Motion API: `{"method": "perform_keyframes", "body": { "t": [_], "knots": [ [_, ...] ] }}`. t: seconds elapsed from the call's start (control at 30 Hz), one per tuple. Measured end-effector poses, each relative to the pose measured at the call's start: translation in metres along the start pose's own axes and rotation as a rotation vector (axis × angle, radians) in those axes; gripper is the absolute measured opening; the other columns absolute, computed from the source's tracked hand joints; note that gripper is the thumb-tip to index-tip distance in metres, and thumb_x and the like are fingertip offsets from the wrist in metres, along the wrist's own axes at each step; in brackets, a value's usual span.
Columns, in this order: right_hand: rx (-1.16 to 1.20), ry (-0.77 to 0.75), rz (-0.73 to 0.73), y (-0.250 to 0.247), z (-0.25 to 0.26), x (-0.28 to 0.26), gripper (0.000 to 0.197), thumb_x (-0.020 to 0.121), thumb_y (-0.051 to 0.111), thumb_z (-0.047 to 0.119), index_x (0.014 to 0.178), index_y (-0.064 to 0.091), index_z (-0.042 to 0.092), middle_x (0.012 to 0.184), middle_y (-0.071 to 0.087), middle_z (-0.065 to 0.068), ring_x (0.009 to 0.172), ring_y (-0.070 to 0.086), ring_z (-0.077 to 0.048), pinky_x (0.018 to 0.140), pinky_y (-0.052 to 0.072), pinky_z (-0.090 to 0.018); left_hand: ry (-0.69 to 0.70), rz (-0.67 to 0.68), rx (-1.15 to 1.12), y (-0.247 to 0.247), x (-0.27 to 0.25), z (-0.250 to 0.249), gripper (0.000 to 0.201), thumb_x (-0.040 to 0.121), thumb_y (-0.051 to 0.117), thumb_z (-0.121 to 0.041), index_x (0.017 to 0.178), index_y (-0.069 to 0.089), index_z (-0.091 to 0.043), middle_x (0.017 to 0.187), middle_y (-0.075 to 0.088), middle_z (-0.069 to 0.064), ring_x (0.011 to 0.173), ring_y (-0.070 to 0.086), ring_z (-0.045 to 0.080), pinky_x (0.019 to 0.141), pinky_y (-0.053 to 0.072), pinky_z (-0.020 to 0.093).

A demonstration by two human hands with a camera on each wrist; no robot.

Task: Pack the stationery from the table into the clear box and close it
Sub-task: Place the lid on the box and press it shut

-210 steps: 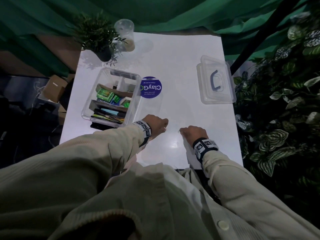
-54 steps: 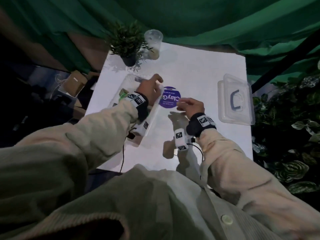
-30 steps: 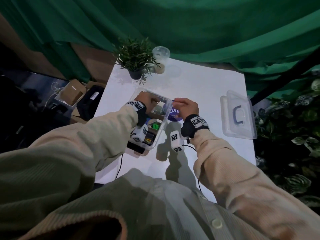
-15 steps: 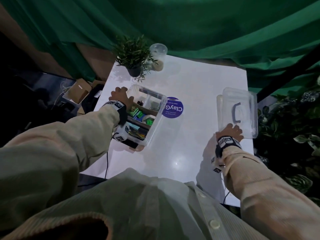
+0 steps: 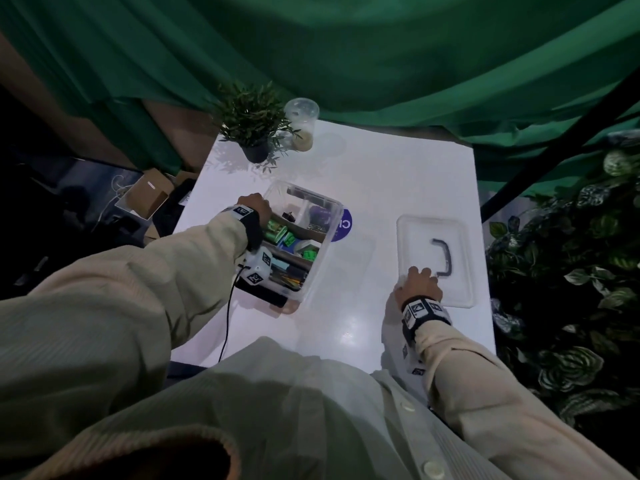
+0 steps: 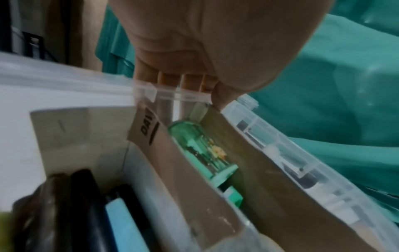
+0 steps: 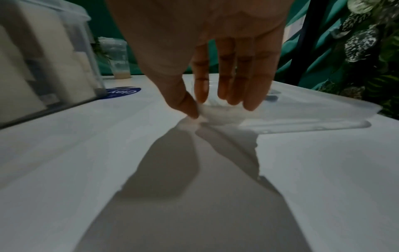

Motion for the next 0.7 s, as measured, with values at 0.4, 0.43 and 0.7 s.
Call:
{"method": "perform_keyframes", "body": {
  "t": [0.4, 0.43, 0.7],
  "knots": [
    [1.135, 0.271, -0.505, -0.126, -0.026, -0.024, 0.021, 0.073, 0.067, 0.028, 0.077, 0.047, 0.021, 0.063, 0.051, 0.006, 0.067, 0.057, -0.028, 0.064, 0.045, -0.031, 0.199, 0.112, 0.079, 0.024, -0.027, -0.09, 0.037, 0.104, 0.033, -0.014, 0.131, 0.048, 0.006, 0.135, 0.05, 0.022, 0.121, 0.052, 0.037, 0.097, 0.042, 0.037],
    [1.272, 0.278, -0.529, -0.13, -0.028, -0.024, 0.023, 0.07, 0.07, 0.028, 0.074, 0.047, 0.024, 0.065, 0.058, 0.004, 0.065, 0.063, -0.027, 0.064, 0.052, -0.036, 0.214, 0.106, 0.05, 0.025, -0.03, -0.095, 0.037, 0.103, 0.034, -0.015, 0.13, 0.049, 0.005, 0.134, 0.051, 0.021, 0.12, 0.053, 0.036, 0.094, 0.042, 0.037],
    [1.4, 0.297, -0.812, -0.136, -0.031, -0.059, 0.036, 0.082, 0.07, 0.017, 0.116, 0.062, 0.025, 0.099, 0.071, 0.001, 0.088, 0.07, -0.02, 0.075, 0.06, -0.042, 0.223, 0.294, -0.552, 0.049, -0.01, -0.103, 0.047, 0.097, 0.037, -0.041, 0.116, 0.057, -0.003, 0.125, 0.058, 0.026, 0.092, 0.059, 0.032, 0.098, 0.049, 0.048]
  ]
}}
Point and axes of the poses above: each hand's wrist, its own x-axis towards the middle knuckle, its own y-axis out of the palm, z = x × y, the point moved 2 cm from there along x, towards the middle knuckle
